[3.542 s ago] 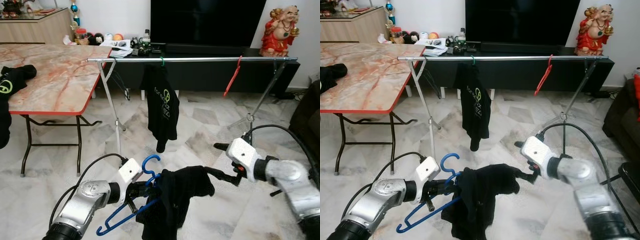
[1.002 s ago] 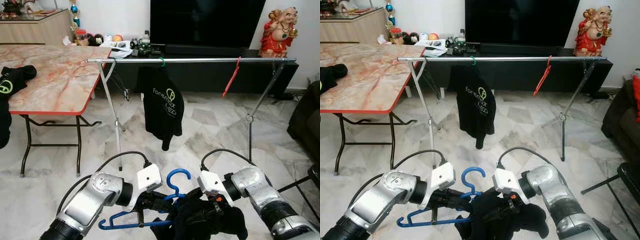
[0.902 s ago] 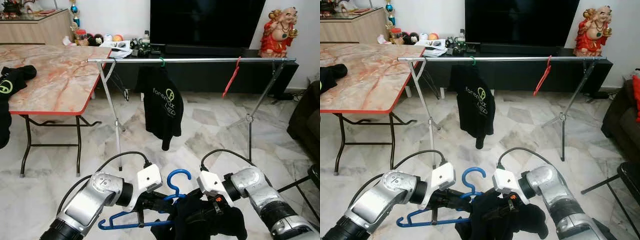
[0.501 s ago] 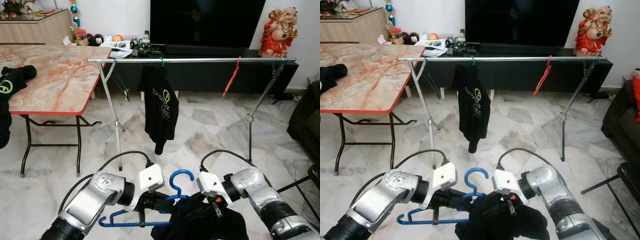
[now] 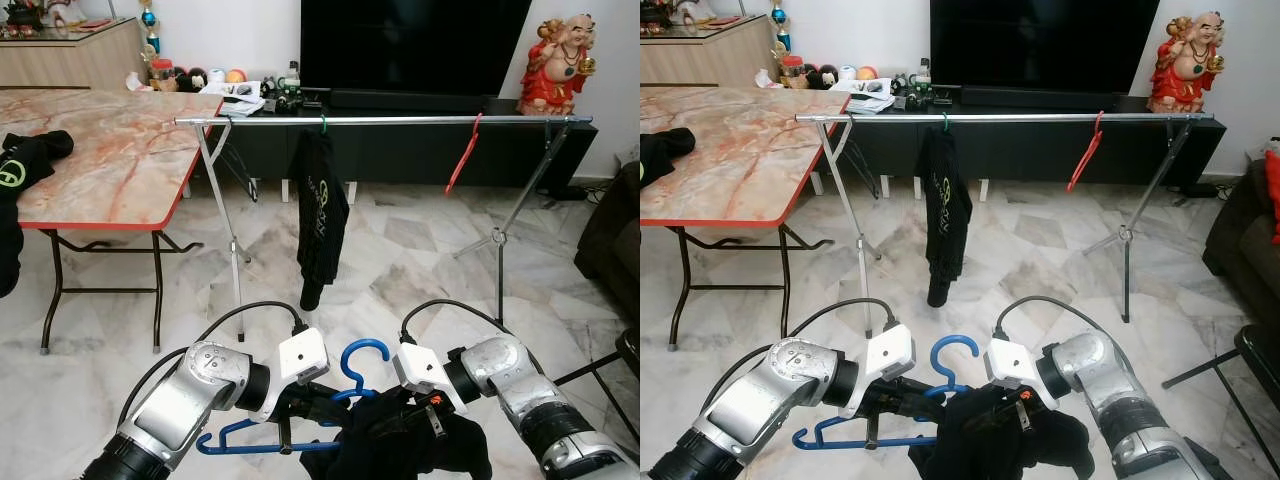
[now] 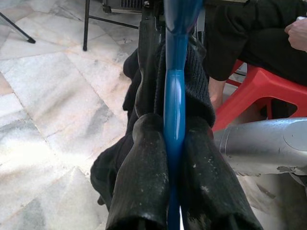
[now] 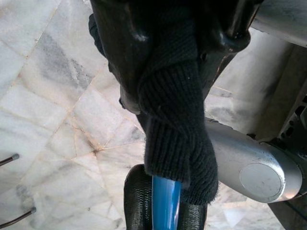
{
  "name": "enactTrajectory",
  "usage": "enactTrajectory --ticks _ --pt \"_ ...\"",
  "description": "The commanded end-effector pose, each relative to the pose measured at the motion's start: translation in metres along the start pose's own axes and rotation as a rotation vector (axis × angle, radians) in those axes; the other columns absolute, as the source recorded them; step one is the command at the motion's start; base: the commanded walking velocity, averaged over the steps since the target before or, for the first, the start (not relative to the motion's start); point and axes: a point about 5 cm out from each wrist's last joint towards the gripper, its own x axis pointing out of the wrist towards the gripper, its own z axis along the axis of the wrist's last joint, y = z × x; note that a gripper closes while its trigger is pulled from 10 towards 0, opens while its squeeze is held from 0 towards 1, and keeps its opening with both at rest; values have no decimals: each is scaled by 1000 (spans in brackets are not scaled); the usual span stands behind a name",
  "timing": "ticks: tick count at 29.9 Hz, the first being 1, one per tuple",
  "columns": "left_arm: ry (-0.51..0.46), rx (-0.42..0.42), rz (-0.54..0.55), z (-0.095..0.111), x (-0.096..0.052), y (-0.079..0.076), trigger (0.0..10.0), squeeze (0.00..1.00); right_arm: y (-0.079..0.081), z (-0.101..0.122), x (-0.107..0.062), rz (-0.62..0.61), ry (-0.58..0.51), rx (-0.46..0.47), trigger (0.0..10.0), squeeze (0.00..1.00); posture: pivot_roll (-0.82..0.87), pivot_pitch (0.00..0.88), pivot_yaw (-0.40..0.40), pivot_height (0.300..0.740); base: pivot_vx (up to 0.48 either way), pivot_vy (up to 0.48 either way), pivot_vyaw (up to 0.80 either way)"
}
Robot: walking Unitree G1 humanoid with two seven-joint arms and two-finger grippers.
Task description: Hang hanger
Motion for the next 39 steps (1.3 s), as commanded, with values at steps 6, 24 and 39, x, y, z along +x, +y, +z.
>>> enactTrajectory --ticks 6,24,39 --pt "-30 107 39 23 -5 5 10000 0 1 0 6 31 36 -21 0 0 130 0 -34 740 0 0 0" --pt "10 123 27 15 -11 2 10000 1000 3 -17 0 -15 200 -52 0 0 132 0 -38 740 0 0 0" --pt "95 65 204 -12 -36 16 10000 1000 -2 -33 -37 -174 424 -77 0 0 132 0 -43 740 0 0 0"
